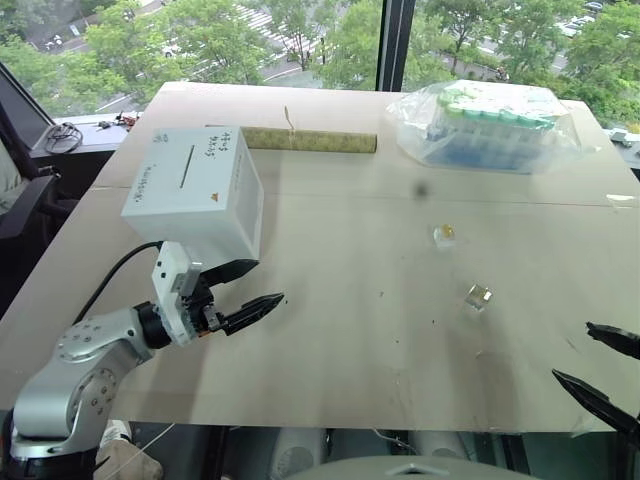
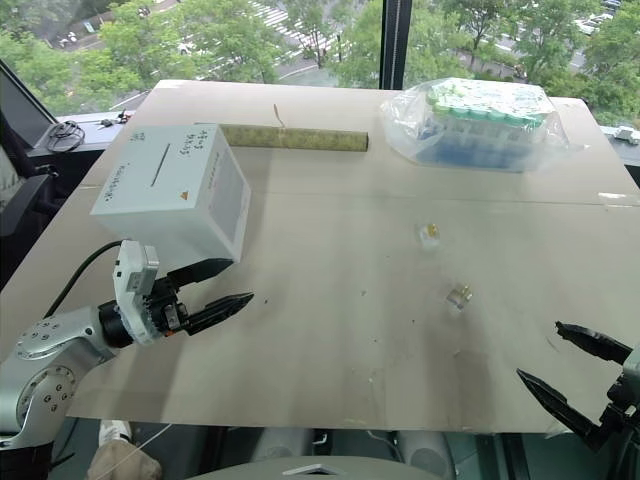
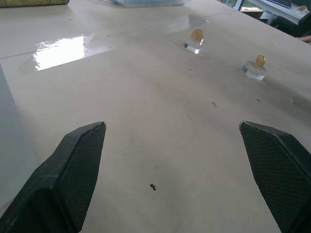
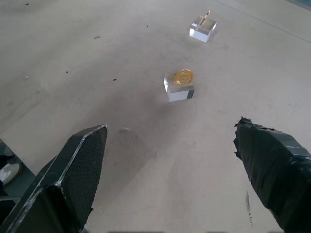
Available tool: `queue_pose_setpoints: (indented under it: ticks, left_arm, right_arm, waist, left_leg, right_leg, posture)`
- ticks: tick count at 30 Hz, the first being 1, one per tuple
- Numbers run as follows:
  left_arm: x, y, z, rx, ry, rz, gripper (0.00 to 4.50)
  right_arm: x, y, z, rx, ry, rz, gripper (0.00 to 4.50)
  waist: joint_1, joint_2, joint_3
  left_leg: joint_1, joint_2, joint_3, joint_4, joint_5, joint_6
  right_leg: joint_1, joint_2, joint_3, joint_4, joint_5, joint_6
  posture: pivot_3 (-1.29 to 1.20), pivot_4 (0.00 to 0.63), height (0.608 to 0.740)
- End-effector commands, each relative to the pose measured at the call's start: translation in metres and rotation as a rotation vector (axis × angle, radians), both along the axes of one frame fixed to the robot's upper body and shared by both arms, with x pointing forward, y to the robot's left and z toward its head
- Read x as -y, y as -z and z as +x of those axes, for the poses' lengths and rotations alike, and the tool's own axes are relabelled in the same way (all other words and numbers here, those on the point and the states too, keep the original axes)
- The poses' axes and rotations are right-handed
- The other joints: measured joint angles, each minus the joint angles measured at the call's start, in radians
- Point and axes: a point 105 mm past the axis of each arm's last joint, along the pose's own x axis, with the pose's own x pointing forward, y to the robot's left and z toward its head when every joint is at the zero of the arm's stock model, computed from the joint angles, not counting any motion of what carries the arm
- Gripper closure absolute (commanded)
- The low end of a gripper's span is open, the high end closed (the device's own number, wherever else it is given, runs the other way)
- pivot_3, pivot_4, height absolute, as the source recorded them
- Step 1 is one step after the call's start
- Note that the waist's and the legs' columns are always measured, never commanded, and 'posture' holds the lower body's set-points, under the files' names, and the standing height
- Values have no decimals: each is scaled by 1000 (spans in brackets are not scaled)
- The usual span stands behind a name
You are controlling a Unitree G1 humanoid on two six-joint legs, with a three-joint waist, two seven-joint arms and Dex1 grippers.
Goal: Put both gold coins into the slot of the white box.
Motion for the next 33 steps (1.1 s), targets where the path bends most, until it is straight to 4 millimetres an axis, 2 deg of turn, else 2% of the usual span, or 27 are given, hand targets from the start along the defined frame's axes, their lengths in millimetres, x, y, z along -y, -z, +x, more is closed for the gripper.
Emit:
queue_pose_setpoints:
  ticks: [1,2,4,6,10,13,14,15,19,23,33]
  left_arm:
    - [15,-15,-3,67,118,-10,12]
    - [26,-19,-8,79,202,-22,12]
    - [39,-24,-14,87,310,-42,12]
    - [45,-27,-17,85,363,-53,12]
    - [59,-31,-23,91,471,-51,12]
    - [70,-38,-23,116,533,-43,0]
    - [73,-41,-21,128,545,-44,0]
    - [76,-44,-20,137,555,-47,0]
    - [81,-49,-18,155,570,-45,0]
    - [80,-50,-17,162,569,-37,0]
    - [78,-49,-18,162,554,-29,0]
  right_arm:
    - [-15,-10,24,54,92,-30,0]
    - [-23,-12,36,64,168,-71,0]
    - [-33,-13,49,59,245,-115,0]
    - [-44,-11,57,25,239,-66,0]
    - [-55,-1,68,-40,298,-21,0]
    - [-61,8,76,-86,346,-2,835]
    - [-62,12,78,-103,368,-3,971]
    - [-61,17,81,-117,397,-11,1686]
    - [-61,31,87,-173,488,-5,1686]
    - [-69,40,93,-220,520,41,1686]
    - [-73,36,103,-212,548,38,1686]
  waist:
    - [0,0,0]
    - [-4,-2,-1]
    - [-4,0,-1]
    - [-3,-2,-2]
    - [3,-2,-2]
    - [1,-2,-2]
    - [0,-2,-2]
    - [0,-2,-2]
    - [-2,-3,-2]
    - [-3,-3,-2]
    - [-3,-2,-2]
  left_leg:
    - [0,0,0,0,0,0]
    - [1,0,1,0,0,0]
    - [0,2,2,2,0,0]
    - [0,1,5,1,0,0]
    - [-2,2,4,1,3,4]
    - [-4,1,3,0,3,5]
    - [-5,1,2,0,3,5]
    - [-5,1,2,0,3,5]
    - [-5,1,3,1,3,5]
    - [-4,1,2,2,3,5]
    - [-3,3,3,2,3,5]
  right_leg:
    - [0,0,0,0,0,0]
    - [0,0,0,0,0,0]
    - [-2,-3,-1,0,3,-5]
    - [-3,-6,-5,0,4,-6]
    - [-3,0,-11,0,6,-10]
    - [-3,1,-13,-2,6,-10]
    - [-3,2,-13,-3,6,-10]
    - [-3,2,-12,-3,6,-10]
    - [-3,3,-12,-2,6,-9]
    - [-3,6,-11,-2,6,-9]
    - [-3,7,-11,0,5,-8]
  posture:
    - [0,150,740]
    - [0,150,740]
    - [0,150,740]
    - [0,150,740]
    - [0,150,740]
    - [0,150,740]
    - [0,150,740]
    - [0,150,740]
    - [0,150,740]
    - [0,150,740]
    - [0,150,740]
